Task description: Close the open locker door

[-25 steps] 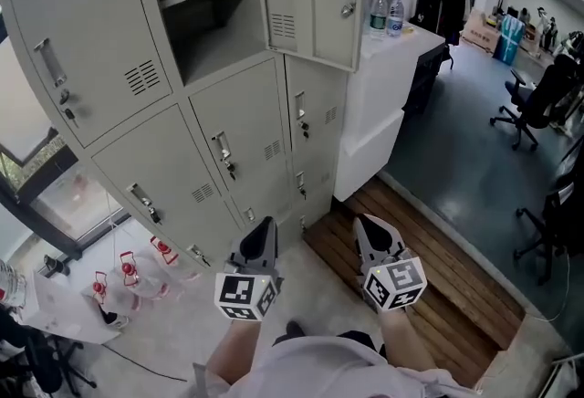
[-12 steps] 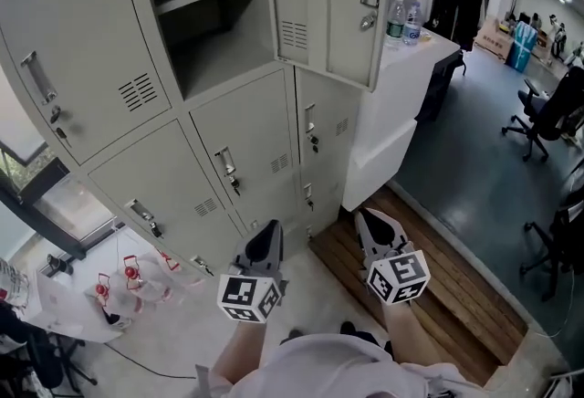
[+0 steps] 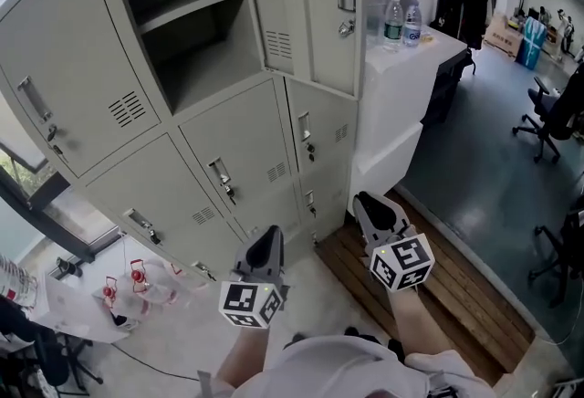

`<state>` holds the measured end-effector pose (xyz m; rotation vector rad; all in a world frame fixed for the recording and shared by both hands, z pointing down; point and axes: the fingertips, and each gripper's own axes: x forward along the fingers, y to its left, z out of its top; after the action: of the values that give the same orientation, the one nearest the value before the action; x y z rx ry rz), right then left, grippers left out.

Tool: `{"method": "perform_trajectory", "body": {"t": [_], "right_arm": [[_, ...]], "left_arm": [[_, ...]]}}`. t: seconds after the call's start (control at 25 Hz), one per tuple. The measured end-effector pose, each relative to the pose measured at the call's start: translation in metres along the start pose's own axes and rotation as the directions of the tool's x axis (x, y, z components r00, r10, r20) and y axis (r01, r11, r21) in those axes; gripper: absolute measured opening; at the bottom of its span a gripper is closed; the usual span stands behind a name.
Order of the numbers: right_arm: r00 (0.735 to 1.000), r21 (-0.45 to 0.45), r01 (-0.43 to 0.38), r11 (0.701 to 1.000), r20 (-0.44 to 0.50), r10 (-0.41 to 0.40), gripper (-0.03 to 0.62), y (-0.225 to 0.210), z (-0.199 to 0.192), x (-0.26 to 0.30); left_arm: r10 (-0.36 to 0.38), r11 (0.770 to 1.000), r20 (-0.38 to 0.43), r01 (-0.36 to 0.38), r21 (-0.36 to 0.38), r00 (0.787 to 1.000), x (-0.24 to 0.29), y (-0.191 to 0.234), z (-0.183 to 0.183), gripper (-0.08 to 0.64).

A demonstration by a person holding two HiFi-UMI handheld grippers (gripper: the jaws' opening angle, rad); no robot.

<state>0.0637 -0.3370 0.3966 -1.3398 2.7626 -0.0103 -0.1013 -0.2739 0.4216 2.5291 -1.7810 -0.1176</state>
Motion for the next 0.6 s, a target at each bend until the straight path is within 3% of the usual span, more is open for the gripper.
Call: {"method": "perform_trajectory", "body": {"t": [0.08, 0.16, 0.4, 0.6], "right_arm": [[1.0, 0.014, -0.017, 1.0, 0.011, 0.017, 0.033, -0.007, 0.008, 0.006], [0.999, 0.019, -0.029, 0.999, 0.018, 0.028, 0.123, -0.014, 0.017, 0.013], [0.996, -0.025, -0.074, 0.997, 0.051, 0.075, 0.137, -0.038, 0.056, 0.036], [0.99, -0.005, -0.109, 0.994, 0.091, 0.109, 0.146, -0.062, 0.089, 0.052]], "left_arm": [[0.006, 1.0, -0.004, -0.006, -0.002, 1.0, 0.001, -0.001, -0.001, 0.008], [0.012, 1.0, -0.007, -0.012, 0.001, 1.0, 0.001, 0.0, -0.001, 0.008], [0.02, 1.0, -0.017, -0.02, 0.009, 1.0, 0.001, 0.001, -0.004, 0.008], [0.017, 1.0, -0.044, -0.017, 0.004, 0.999, 0.0, 0.001, -0.013, 0.008]]}}
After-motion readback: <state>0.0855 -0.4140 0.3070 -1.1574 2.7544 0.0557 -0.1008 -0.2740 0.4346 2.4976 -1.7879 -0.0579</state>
